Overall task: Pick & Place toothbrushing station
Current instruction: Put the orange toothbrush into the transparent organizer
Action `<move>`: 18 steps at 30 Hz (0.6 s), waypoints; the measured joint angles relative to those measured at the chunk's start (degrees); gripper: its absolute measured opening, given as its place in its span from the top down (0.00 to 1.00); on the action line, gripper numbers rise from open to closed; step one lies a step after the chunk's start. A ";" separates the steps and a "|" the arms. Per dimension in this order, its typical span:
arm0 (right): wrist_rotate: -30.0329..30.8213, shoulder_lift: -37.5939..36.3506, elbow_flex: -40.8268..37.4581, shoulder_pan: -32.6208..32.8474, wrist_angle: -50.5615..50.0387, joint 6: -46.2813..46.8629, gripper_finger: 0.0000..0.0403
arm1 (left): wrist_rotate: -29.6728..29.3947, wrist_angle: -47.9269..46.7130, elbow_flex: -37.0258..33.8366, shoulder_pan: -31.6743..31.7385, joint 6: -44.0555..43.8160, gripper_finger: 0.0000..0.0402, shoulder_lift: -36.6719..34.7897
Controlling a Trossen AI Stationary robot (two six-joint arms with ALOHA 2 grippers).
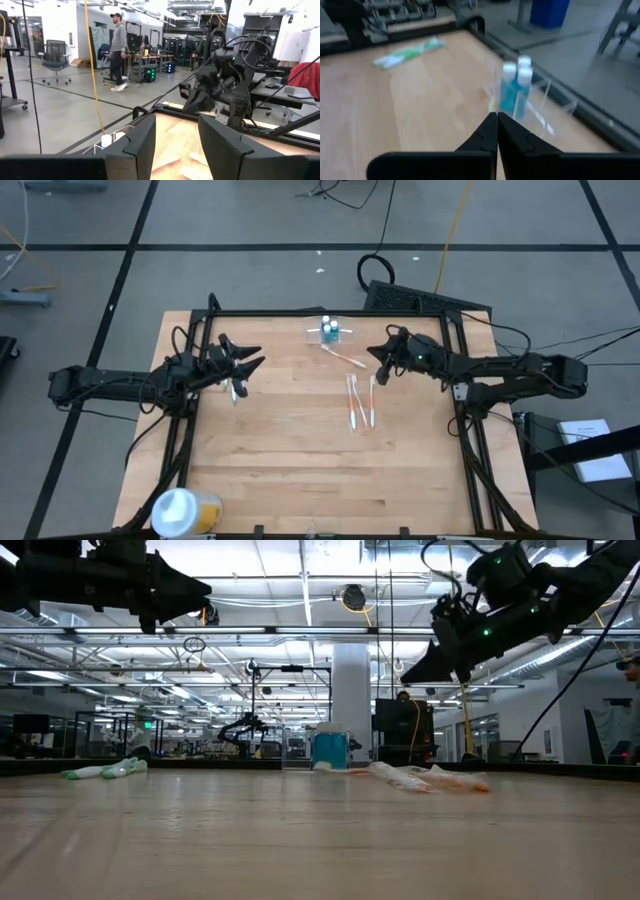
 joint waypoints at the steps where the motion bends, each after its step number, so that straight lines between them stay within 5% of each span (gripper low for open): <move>1: -0.02 0.81 0.00 0.04 -0.69 0.03 1.00 | -0.15 0.04 0.00 0.00 0.82 0.61 0.00; 6: -1.43 8.92 0.20 0.06 0.17 -2.31 0.92 | -2.71 0.12 0.00 0.00 3.88 0.61 0.40; 14: -1.65 24.65 6.20 -3.04 -0.39 -8.27 0.61 | -3.93 0.08 0.00 0.00 3.75 0.61 4.29; 18: -4.48 31.36 11.09 -4.34 -0.43 -11.49 0.56 | -3.85 0.09 0.00 0.00 3.37 0.61 7.00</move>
